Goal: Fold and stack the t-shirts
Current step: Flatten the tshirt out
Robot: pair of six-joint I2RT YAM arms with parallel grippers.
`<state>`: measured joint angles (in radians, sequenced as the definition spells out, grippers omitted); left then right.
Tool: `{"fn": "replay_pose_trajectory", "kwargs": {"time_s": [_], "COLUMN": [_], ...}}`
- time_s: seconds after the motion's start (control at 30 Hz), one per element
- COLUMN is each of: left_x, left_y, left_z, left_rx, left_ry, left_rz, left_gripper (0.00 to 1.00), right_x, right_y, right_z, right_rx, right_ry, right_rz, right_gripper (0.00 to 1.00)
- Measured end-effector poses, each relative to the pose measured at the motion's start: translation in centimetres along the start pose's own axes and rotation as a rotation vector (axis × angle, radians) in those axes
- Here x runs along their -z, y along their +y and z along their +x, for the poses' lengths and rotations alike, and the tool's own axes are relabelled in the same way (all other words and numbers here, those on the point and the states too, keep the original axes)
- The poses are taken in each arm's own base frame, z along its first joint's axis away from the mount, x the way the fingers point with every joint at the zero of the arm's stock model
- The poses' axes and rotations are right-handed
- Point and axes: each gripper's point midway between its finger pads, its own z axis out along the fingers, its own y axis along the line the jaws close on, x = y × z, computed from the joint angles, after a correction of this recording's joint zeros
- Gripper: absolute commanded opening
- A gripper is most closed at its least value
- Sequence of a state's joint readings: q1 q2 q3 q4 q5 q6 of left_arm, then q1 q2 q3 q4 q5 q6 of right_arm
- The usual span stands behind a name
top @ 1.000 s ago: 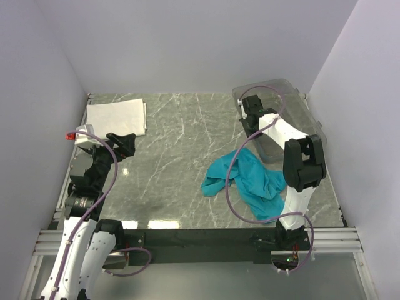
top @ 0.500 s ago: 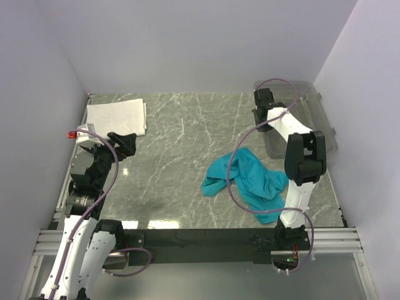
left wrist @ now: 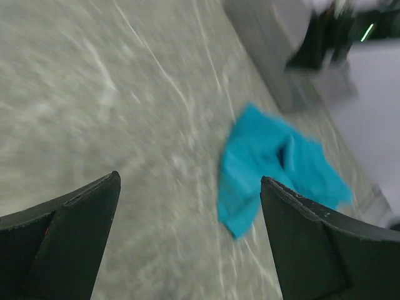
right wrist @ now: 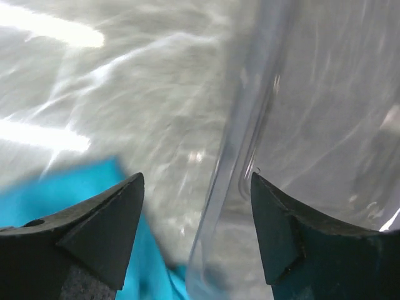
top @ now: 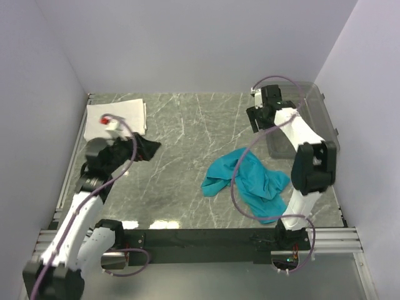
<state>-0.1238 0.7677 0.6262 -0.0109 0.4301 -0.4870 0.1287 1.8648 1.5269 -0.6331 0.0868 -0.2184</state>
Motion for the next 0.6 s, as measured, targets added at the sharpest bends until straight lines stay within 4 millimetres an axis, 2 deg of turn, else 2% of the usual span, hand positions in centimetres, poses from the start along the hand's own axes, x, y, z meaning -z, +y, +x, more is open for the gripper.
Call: {"fn": "replay_pose_trajectory", "kwargs": {"time_s": [0.07, 0.13, 0.2, 0.23, 0.33, 0.43, 0.53, 0.6], "left_x": [-1.5, -2.9, -3.5, -3.5, -3.1, -3.3, -4.4, -5.6], "left_y": [-0.8, -2.0, -3.3, -4.1, -6.4, -8.1, -9.2, -9.5], "left_z": [3.0, 7.1, 11.4, 13.2, 16.7, 19.1, 21.2, 22.6], "left_rx": [-0.005, -0.017, -0.047, -0.070, -0.143, -0.212, -0.272, -0.309], "left_ry": [0.123, 0.277, 0.420, 0.478, 0.575, 0.622, 0.663, 0.691], "left_rz": [0.061, 0.125, 0.183, 0.215, 0.299, 0.350, 0.360, 0.342], "left_gripper": [0.98, 0.96, 0.95, 0.94, 0.94, 0.93, 0.88, 0.84], "right_x": [3.6, 7.6, 10.9, 12.4, 14.7, 14.8, 14.8, 15.4], "right_y": [1.2, 2.4, 4.1, 5.1, 8.4, 10.4, 11.2, 11.2], "right_z": [-0.8, -1.2, -0.7, 0.2, 5.4, 11.7, 16.4, 18.3], "right_rx": [0.105, 0.225, 0.366, 0.463, 0.660, 0.731, 0.756, 0.776], "right_ry": [-0.084, -0.173, -0.250, -0.284, -0.281, -0.176, -0.081, -0.058], "right_rz": [-0.087, -0.184, -0.299, -0.364, -0.576, -0.744, -0.820, -0.828], "right_gripper": [0.75, 0.72, 0.72, 0.70, 0.70, 0.69, 0.69, 0.69]}}
